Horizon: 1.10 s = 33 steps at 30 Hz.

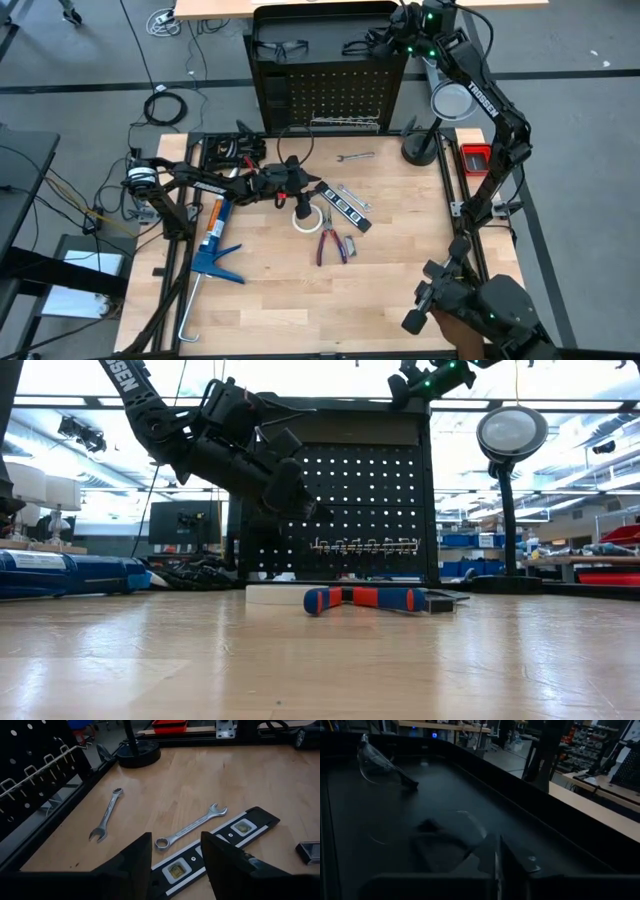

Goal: Hang tools onto peg board
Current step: Remove the right black safety glasses from the black peg board

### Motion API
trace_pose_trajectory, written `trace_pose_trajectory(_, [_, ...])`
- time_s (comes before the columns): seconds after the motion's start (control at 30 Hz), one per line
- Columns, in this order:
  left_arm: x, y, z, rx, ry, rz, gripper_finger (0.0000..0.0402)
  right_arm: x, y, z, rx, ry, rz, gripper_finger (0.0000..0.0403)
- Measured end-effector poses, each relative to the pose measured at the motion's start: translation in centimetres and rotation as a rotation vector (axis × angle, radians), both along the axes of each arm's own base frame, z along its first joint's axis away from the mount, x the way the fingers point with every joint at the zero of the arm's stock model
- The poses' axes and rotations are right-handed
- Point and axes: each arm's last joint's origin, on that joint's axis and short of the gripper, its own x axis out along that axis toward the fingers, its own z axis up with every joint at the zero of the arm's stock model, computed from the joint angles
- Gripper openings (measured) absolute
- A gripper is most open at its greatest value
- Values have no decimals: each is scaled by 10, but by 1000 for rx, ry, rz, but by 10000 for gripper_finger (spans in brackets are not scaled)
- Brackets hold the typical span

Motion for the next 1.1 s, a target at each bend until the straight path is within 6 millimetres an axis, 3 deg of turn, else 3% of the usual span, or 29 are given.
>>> trace_pose_trajectory(0.27, [0, 0, 0, 0, 0, 0, 172, 0, 1, 3, -26, -15, 7, 9])
trace_pose_trajectory(0.7, [0, 0, 0, 0, 0, 0, 172, -1, 17, 28, -164, -88, 44, 3])
trace_pose_trajectory(0.9, [0, 0, 0, 0, 0, 0, 172, 5, 44, 42, -189, -133, 269, 3])
trace_pose_trajectory(1.1, [-2, -1, 1, 70, 15, 84, 172, 16, 78, 38, -106, -44, 417, 3])
